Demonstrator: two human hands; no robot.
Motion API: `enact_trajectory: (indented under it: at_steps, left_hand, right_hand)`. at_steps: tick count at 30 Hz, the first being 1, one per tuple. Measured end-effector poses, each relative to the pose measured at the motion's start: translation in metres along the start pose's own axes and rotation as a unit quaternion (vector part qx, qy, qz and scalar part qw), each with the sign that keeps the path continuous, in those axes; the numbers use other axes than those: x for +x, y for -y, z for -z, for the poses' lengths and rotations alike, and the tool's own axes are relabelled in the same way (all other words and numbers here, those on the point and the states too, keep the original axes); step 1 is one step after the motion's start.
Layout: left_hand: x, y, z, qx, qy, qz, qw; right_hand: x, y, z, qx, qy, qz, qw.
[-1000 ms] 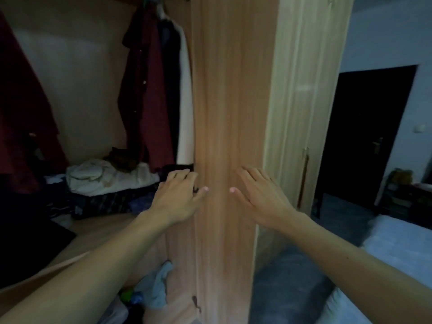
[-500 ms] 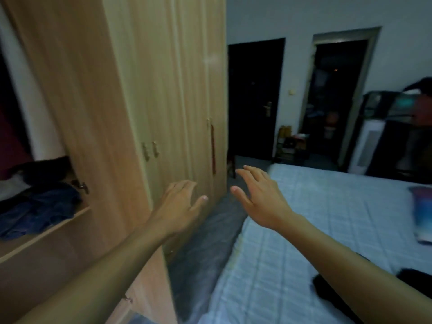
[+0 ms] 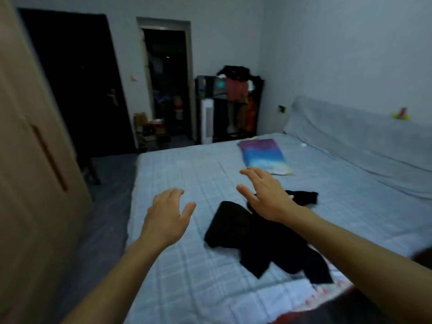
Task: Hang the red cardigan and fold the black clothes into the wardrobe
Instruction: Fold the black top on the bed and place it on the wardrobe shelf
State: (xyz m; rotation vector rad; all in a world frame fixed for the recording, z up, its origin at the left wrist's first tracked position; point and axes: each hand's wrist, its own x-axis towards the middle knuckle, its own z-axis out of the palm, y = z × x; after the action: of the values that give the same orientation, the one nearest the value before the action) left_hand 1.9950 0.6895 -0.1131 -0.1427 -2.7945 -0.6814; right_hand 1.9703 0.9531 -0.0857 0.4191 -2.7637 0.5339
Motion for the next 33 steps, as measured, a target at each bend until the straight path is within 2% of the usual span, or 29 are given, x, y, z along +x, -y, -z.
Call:
enact_trajectory:
  at_steps: [3, 10, 15, 23, 33]
  left_hand:
    - [0.005, -0.037, -0.039, -0.008, 0.032, -0.049, 0.998]
    - [0.034, -0.106, -0.097, 0.013, 0.08, -0.106, 0.991]
    - [0.063, -0.15, -0.155, 0.005, 0.106, -0.086, 0.991]
    - [0.107, -0.251, -0.252, 0.009, 0.156, -0.074, 0.985]
    - [0.167, -0.291, -0.313, 0.024, 0.185, -0.069, 0.98]
  right_hand:
    - [-0.026, -0.036, 0.009, -0.017, 0.004, -0.038, 0.999]
    - [-0.057, -0.138, 0.037, 0.012, -0.057, -0.129, 0.99]
    - [-0.055, -0.212, 0.045, 0.062, -0.081, -0.137, 0.985]
    - [-0.035, -0.356, 0.063, 0.088, -0.069, -0.155, 0.982]
    - [-0.002, -0.438, 0.051, 0.1, -0.059, -0.149, 0.982]
